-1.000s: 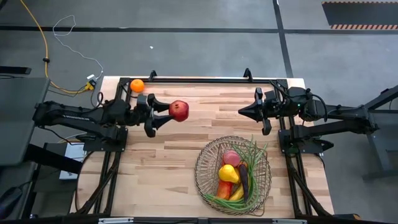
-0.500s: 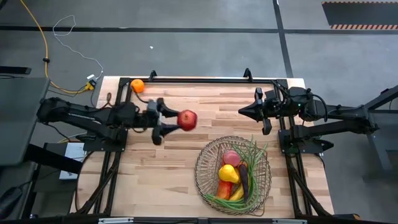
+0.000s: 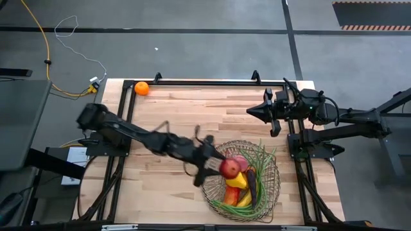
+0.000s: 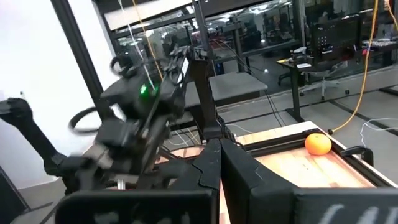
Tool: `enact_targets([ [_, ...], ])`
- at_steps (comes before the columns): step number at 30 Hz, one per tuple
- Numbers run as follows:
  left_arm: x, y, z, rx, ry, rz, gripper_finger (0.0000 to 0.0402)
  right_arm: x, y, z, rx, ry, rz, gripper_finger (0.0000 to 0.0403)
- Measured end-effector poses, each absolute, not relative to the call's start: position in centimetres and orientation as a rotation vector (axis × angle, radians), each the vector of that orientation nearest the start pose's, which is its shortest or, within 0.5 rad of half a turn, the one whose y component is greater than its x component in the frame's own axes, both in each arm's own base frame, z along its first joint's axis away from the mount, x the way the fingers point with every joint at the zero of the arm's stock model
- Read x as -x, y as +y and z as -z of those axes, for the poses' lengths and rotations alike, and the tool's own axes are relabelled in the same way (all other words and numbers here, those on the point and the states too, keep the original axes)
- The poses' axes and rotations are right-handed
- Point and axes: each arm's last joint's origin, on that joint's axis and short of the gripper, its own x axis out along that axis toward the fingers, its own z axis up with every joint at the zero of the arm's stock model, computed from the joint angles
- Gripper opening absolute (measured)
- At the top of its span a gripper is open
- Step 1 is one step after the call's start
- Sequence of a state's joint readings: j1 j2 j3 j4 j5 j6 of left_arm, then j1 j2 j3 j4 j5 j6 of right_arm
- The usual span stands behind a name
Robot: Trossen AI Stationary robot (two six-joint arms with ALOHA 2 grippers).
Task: Build produce basket
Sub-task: Put the red pomegranate into the wire basket, then put the orange into the wire basket
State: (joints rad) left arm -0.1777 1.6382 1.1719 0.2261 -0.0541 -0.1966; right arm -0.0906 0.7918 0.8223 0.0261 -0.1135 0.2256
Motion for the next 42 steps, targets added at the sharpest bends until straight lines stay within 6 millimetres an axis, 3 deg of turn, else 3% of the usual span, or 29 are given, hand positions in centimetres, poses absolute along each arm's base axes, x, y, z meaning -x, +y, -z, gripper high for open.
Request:
enact_targets([
  [5,-41.2,-7.4,-26.8,0.148,0.28,0.045,0.0253,-17.3,-1.2,-36.4,-0.193,-0.053,-0.04,0.0],
  [11,-43.4,-7.2,-26.1,0.052,0.287,0.002,0.0253,-17.3,-1.2,-36.4,-0.169,-0.052,-0.04,0.0],
  [29,-43.2,-6.0,-24.3,-0.009,0.459,-0.049,0.0275,-17.4,-1.2,-36.4,-0.169,-0.053,-0.041,0.0],
  [35,-43.3,-4.6,-24.2,0.035,0.477,-0.061,0.0306,-17.3,-1.2,-36.4,-0.168,-0.053,-0.041,0.0],
  [42,-43.2,-4.4,-24.6,0.036,0.475,-0.02,0.0339,-17.3,-1.2,-36.4,-0.15,-0.054,-0.04,0.0],
])
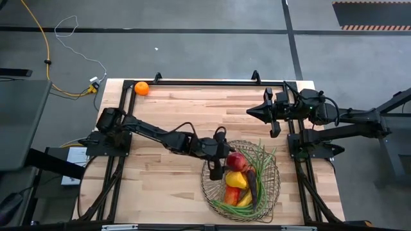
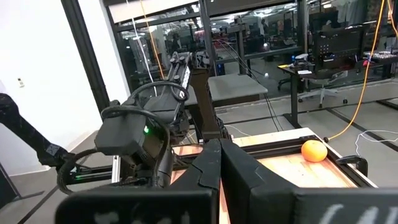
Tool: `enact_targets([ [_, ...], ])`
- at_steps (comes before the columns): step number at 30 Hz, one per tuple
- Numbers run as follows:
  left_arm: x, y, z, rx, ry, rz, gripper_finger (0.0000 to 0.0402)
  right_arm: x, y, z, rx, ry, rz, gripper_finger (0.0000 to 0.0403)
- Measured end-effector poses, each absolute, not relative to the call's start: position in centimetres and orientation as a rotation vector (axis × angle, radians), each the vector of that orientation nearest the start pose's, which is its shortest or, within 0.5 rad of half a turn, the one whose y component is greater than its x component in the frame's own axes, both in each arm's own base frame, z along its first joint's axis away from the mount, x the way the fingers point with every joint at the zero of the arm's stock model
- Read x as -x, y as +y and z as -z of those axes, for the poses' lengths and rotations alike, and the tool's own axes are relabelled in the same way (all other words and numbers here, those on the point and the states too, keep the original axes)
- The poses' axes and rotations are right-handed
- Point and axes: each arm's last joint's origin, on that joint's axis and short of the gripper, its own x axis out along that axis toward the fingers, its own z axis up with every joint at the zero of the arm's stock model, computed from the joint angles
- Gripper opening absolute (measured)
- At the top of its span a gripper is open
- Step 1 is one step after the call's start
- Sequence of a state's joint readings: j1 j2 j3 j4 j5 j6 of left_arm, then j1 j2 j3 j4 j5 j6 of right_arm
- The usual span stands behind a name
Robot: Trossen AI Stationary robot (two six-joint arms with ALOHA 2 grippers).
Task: Build produce basket
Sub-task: Put the orange into the wire basket
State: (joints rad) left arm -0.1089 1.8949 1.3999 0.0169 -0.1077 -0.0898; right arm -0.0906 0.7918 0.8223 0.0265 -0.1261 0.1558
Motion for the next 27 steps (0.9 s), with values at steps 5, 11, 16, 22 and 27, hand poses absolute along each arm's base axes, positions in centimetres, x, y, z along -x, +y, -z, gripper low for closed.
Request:
enact_targets([
  [5,-41.9,-4.3,-27.9,0.013,0.475,-0.012,0.0341,-17.3,-1.2,-36.4,-0.149,-0.055,-0.04,0.0],
  [11,-38.8,-2.9,-32.7,0.03,0.443,-0.049,0.034,-17.3,-1.2,-36.5,-0.141,-0.062,-0.041,0.0],
  [16,-34.9,-1.2,-35.8,0.077,0.379,-0.135,0.034,-17.3,-1.2,-36.5,-0.141,-0.061,-0.041,0.0],
  [22,-29.6,-0.2,-35.9,0.179,0.144,-0.182,0.0339,-17.3,-1.2,-36.5,-0.14,-0.061,-0.06,0.0],
  [27,-24.4,0.1,-34.3,0.227,0.01,-0.232,0.0339,-17.3,-1.1,-36.5,-0.144,-0.057,-0.092,0.0],
])
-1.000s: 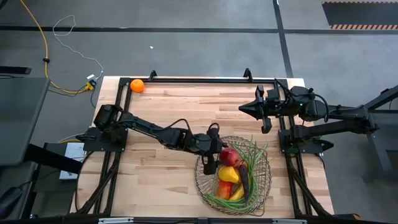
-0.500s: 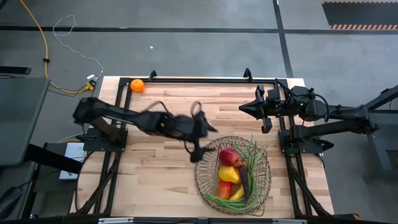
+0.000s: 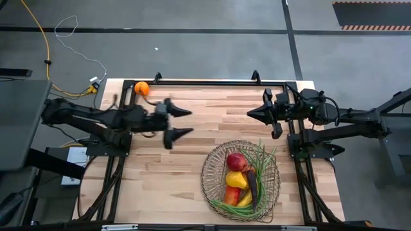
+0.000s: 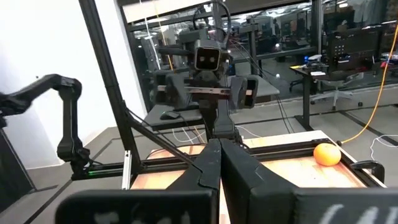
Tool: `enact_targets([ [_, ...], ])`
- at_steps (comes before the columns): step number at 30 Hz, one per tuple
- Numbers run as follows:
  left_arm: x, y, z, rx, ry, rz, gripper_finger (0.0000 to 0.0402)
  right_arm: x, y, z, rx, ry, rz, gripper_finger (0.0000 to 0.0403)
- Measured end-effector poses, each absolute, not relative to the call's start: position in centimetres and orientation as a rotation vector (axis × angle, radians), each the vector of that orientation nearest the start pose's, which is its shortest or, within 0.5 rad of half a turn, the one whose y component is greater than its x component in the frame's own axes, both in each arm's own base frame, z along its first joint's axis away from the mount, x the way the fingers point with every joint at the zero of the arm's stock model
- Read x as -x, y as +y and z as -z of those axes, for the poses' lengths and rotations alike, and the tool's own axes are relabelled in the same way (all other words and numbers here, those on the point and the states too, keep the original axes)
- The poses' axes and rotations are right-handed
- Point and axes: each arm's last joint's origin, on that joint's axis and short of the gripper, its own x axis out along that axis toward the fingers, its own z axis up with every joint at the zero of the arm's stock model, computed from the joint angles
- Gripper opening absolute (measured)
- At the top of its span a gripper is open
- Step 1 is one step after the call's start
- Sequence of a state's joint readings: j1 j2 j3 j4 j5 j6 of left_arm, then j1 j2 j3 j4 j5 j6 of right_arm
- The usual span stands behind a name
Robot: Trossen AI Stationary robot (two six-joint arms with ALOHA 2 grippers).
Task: Build produce basket
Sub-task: Put the orange into the wire basket
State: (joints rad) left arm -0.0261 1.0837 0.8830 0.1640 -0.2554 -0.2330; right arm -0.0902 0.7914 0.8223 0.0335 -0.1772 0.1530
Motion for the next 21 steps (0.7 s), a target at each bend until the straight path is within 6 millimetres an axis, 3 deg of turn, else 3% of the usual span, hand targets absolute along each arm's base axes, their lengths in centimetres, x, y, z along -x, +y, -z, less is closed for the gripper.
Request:
enact_targets([
  [5,-20.0,0.3,-34.2,0.232,-0.081,-0.245,0.0339,-17.3,-1.0,-36.5,-0.145,-0.051,-0.095,0.0],
  [11,-16.4,0.4,-35.3,0.219,-0.124,-0.23,0.0339,-17.3,-1.0,-36.4,-0.148,-0.05,-0.095,0.0],
  [21,-14.2,0.4,-36.1,0.226,-0.175,-0.21,0.0339,-17.3,-1.1,-36.4,-0.15,-0.042,-0.095,0.0],
])
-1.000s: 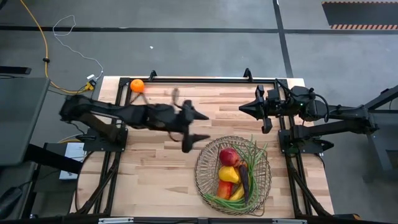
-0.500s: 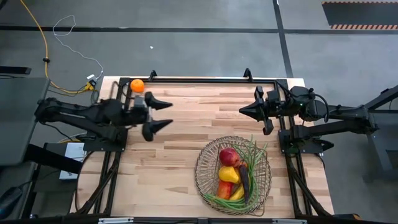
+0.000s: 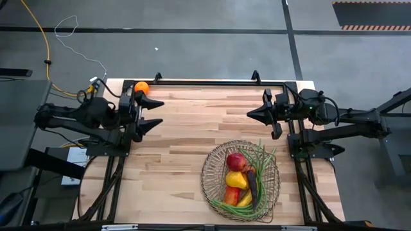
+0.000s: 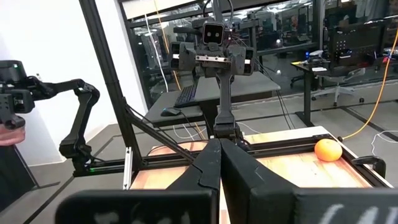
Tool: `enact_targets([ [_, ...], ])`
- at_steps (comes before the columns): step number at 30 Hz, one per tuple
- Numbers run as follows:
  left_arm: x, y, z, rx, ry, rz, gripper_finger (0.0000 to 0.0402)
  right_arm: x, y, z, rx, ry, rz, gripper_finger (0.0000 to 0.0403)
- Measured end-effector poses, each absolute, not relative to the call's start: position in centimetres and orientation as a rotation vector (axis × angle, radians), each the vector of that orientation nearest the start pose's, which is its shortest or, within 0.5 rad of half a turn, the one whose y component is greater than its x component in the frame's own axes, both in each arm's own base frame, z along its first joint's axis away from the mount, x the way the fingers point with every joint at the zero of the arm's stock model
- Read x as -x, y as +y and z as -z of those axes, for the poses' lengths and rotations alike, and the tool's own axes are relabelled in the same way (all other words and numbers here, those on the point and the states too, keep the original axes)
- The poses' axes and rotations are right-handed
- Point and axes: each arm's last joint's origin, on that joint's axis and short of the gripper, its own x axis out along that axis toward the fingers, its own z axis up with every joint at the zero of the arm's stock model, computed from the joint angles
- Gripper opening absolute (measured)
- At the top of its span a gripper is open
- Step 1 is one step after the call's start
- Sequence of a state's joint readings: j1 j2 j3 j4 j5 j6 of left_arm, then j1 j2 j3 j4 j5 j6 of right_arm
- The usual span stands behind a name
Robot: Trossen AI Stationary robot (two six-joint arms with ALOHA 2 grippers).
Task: Build produce basket
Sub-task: Put the orange into the wire basket
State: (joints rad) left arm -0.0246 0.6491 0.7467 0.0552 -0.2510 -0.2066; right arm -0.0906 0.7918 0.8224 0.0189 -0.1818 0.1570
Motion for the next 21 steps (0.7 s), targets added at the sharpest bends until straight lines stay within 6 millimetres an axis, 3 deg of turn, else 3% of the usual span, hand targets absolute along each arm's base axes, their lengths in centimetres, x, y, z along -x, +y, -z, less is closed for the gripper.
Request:
enact_targets([
  [21,-15.7,0.7,-34.9,0.232,-0.087,-0.334,0.0339,-18.5,-1.0,-35.8,-0.145,-0.013,-0.147,0.0],
])
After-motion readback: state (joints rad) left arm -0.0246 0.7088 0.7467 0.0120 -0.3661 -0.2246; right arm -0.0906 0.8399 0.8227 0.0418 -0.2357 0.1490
